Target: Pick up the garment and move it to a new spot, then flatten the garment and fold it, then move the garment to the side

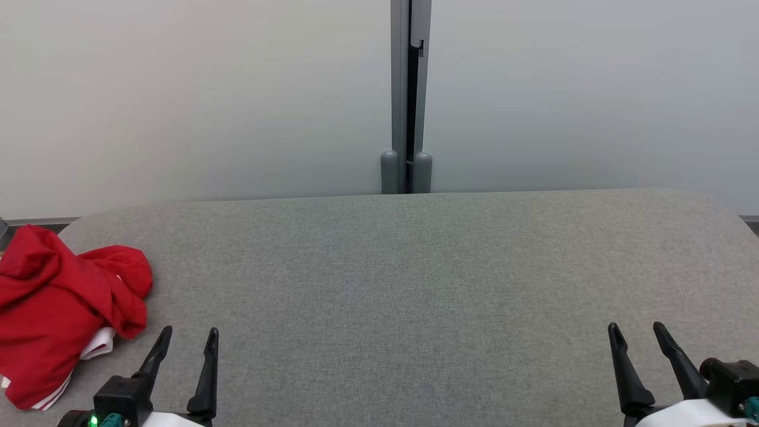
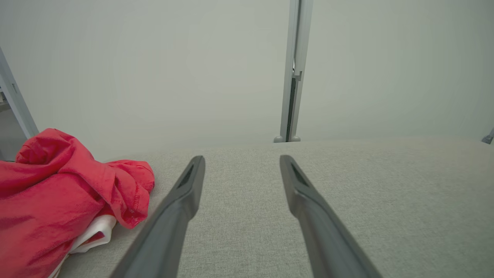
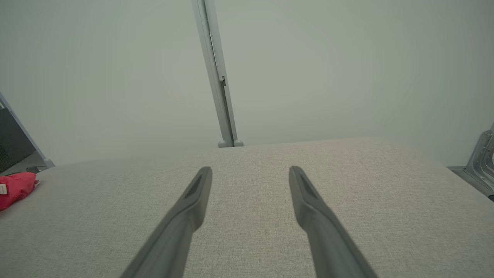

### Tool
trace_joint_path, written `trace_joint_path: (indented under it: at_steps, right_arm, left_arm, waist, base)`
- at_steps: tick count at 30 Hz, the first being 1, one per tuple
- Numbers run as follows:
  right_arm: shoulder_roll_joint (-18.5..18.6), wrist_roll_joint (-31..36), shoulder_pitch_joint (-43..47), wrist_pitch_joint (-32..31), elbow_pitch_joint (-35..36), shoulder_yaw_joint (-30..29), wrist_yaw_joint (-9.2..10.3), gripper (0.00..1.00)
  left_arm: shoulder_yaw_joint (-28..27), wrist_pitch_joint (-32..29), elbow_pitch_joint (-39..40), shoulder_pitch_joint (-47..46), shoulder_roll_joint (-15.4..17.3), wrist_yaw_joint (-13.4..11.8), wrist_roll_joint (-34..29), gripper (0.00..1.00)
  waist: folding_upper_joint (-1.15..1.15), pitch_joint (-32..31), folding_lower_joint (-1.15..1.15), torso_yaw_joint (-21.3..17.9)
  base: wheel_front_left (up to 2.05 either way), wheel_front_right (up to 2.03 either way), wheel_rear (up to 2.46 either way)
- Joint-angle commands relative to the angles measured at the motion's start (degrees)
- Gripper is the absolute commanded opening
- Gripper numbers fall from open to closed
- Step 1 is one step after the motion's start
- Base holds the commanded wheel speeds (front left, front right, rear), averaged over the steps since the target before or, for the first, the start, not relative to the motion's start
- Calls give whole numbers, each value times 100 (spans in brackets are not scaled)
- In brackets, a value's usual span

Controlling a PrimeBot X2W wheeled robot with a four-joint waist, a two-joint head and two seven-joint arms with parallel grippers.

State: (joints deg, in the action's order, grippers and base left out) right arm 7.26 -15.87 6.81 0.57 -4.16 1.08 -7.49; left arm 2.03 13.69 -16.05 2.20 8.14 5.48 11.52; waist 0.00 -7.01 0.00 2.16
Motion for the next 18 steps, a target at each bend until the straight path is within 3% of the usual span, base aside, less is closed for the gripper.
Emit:
trace_joint_path:
  at_steps: [1,18]
  right_arm:
    - [12,135,33,18,55,14,0,100]
    - [-37,307,110,17,75,-27,0,100]
  left_arm:
    - [-6,54,-10,63,29,5,-141,100]
    - [-101,156,-181,55,-52,71,-252,100]
  waist:
    - [0,-5,0,4]
    - [0,-33,0,13]
  base:
    - [0,0,0]
    - [0,0,0]
